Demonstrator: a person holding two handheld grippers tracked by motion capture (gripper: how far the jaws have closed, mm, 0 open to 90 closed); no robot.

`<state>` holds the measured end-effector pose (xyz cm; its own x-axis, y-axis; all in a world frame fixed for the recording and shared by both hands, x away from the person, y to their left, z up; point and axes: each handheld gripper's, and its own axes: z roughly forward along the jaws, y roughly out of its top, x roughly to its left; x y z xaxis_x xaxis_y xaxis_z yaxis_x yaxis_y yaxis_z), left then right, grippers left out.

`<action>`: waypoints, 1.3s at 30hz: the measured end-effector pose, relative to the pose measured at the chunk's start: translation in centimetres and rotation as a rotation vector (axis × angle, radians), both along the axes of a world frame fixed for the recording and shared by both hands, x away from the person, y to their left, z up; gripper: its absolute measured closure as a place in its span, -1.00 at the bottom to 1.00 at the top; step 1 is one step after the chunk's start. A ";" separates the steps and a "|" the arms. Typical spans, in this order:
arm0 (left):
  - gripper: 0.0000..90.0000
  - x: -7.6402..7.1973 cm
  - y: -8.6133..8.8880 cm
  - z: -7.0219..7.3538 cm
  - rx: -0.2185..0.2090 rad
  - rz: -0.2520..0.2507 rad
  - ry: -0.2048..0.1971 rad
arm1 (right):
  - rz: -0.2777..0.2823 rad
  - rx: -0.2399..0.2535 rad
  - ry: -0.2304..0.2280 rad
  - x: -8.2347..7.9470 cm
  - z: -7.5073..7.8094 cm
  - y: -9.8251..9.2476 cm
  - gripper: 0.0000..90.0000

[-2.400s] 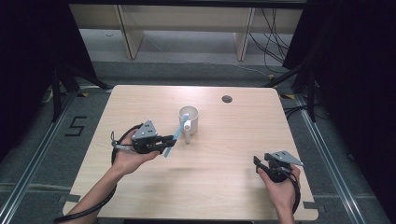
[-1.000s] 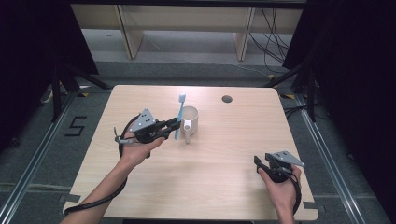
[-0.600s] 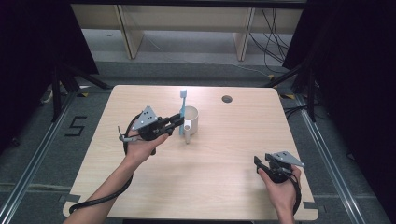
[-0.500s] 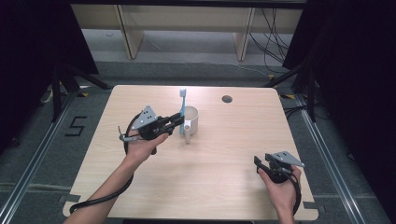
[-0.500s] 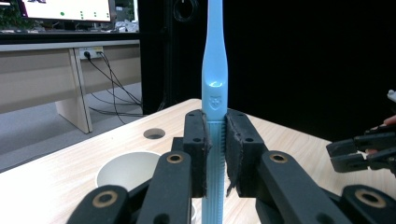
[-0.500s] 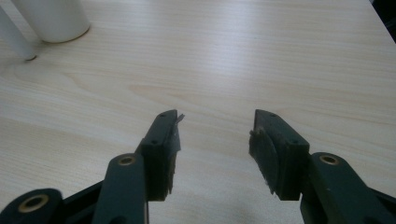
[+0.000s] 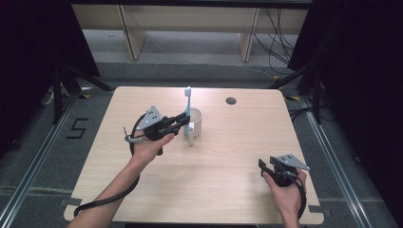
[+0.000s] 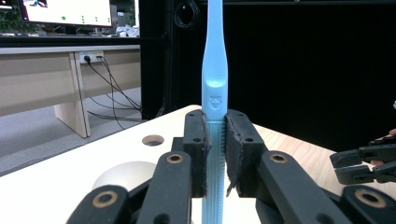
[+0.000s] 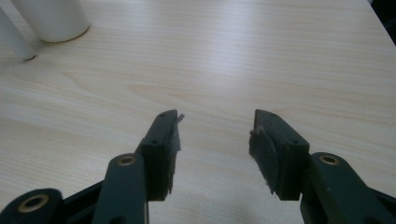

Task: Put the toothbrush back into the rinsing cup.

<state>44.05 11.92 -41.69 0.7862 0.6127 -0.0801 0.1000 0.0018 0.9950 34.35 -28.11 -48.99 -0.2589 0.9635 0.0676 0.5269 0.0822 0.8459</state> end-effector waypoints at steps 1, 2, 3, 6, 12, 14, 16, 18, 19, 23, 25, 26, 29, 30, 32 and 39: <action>0.75 0.0 0.0 0.0 -0.002 0.002 0.000 | -0.002 -0.008 0.001 0.0 0.0 0.0 0.15; 0.75 0.1 -0.1 -0.1 -0.007 0.004 0.000 | -0.006 -0.001 0.006 -0.1 0.1 0.0 0.15; 0.75 0.1 -0.1 -0.1 -0.006 0.004 -0.002 | -0.006 -0.001 0.006 -0.1 0.1 0.0 0.15; 0.75 0.2 -0.2 -0.2 -0.008 0.009 -0.005 | -0.015 -0.040 0.018 -0.2 0.3 -0.2 0.15; 0.75 0.4 -0.4 -0.2 -0.014 0.015 -0.012 | -0.016 -0.042 0.016 -0.2 0.4 -0.3 0.15; 0.75 0.5 -0.4 -0.3 -0.014 0.017 -0.013 | -0.013 -0.043 0.016 -0.2 0.4 -0.3 0.15; 0.75 0.6 -0.5 -0.3 -0.017 0.019 -0.014 | -0.008 -0.020 0.010 -0.2 0.3 -0.2 0.15; 0.75 0.7 -0.6 -0.3 -0.017 0.021 -0.018 | -0.008 -0.022 0.007 -0.2 0.4 -0.3 0.15; 0.75 0.7 -0.6 -0.4 -0.018 0.020 -0.019 | -0.009 -0.031 0.010 -0.3 0.4 -0.3 0.15; 0.75 0.9 -0.7 -0.4 -0.016 0.022 -0.027 | -0.011 -0.023 0.002 -0.2 0.3 -0.2 0.15; 0.75 1.0 -0.7 -0.5 -0.017 0.025 -0.027 | -0.011 -0.025 0.005 -0.2 0.3 -0.2 0.15; 0.75 1.1 -0.7 -0.6 -0.020 0.026 -0.026 | -0.006 -0.018 0.004 -0.2 0.3 -0.2 0.15; 0.75 1.3 -0.7 -0.7 -0.020 0.028 -0.024 | -0.012 -0.025 0.007 -0.2 0.4 -0.2 0.15; 0.75 1.4 -0.7 -0.8 -0.019 0.029 -0.024 | -0.011 -0.017 0.000 -0.2 0.3 -0.2 0.15; 0.75 1.5 -0.7 -0.9 -0.022 0.032 -0.021 | -0.015 -0.020 0.006 -0.2 0.3 -0.2 0.15; 0.75 1.8 -1.0 -1.4 -0.009 0.040 -0.022 | -0.018 0.007 0.010 -0.3 0.2 -0.1 0.15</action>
